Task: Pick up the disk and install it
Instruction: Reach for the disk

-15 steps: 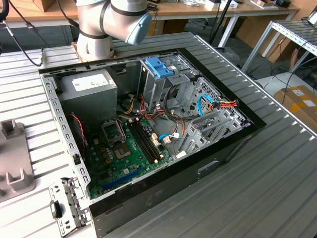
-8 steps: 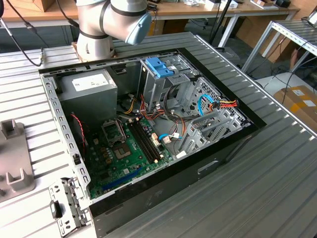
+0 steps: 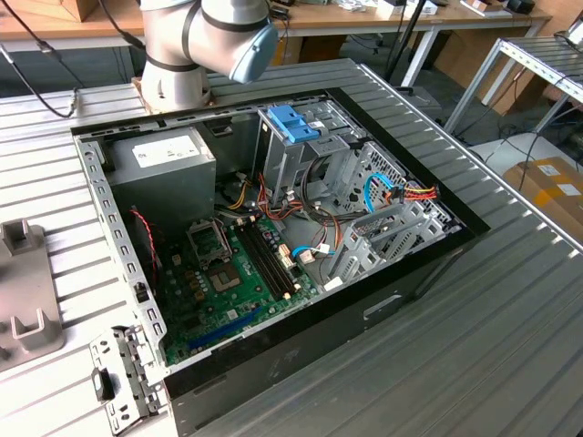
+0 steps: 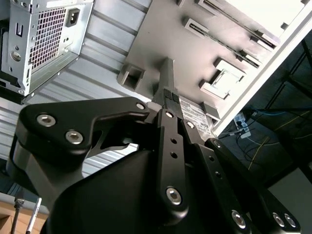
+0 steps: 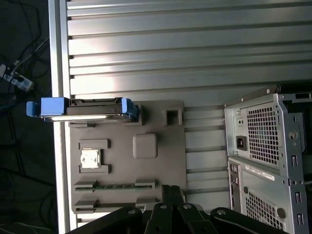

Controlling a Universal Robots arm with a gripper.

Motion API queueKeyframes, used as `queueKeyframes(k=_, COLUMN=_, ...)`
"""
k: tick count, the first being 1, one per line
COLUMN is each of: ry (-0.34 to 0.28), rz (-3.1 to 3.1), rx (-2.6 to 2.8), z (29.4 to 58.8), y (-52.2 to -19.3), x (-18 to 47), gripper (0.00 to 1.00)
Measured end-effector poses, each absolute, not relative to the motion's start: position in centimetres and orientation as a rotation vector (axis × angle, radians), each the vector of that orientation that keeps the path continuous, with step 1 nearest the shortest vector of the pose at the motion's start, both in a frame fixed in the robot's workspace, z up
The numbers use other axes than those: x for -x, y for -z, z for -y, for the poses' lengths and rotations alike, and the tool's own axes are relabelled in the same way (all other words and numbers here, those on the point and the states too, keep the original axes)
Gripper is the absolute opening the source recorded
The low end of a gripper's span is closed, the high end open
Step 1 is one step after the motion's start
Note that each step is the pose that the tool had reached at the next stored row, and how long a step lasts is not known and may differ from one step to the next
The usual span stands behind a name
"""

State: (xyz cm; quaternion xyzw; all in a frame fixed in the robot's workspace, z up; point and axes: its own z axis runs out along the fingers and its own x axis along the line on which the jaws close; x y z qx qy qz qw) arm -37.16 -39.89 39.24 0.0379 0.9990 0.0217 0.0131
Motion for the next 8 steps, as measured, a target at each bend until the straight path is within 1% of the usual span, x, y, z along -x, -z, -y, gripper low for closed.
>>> queueKeyframes(k=8, ry=-0.068, rz=-3.113, rx=-0.118, z=39.89, y=-39.25, x=38.05, gripper=0.11)
